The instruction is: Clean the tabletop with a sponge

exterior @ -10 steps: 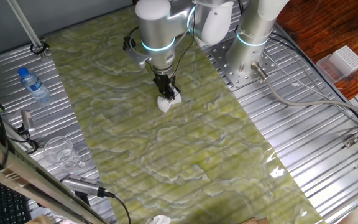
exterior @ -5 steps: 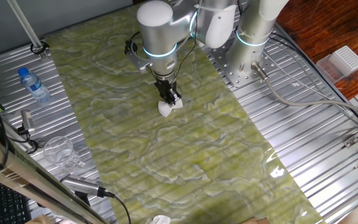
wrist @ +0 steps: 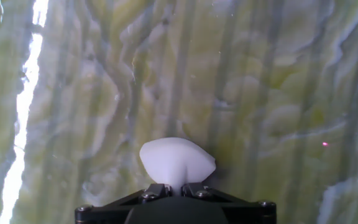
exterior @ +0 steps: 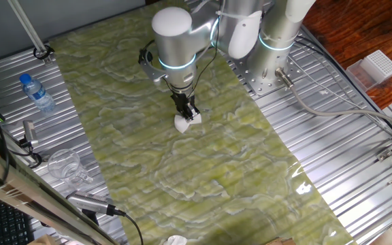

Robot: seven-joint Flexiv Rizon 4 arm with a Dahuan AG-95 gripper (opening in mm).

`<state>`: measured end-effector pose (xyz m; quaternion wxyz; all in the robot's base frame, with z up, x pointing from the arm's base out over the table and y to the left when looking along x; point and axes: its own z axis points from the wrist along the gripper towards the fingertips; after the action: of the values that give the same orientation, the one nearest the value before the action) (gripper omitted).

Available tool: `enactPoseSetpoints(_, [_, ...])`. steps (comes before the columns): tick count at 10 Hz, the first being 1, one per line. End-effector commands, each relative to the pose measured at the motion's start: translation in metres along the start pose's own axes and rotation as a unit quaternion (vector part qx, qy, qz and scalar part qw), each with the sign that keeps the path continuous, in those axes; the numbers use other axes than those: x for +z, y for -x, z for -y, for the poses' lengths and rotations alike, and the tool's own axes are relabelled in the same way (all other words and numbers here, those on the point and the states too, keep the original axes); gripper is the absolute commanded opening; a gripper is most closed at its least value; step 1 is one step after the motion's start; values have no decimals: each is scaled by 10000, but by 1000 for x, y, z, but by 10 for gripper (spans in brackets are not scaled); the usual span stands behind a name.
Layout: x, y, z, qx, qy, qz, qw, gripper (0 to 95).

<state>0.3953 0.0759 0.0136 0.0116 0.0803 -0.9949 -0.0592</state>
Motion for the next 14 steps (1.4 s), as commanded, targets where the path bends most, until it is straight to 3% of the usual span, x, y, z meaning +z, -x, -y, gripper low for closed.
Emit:
enactPoseSetpoints(1, [-5, -6, 11, -372, -232, -26, 9990, 0])
enactPoseSetpoints(7, [-7, -30, 56, -1029, -292, -23, 9943, 0])
enactPoseSetpoints(14, [-5, -45, 81, -1538, -575, -50, 9864, 0])
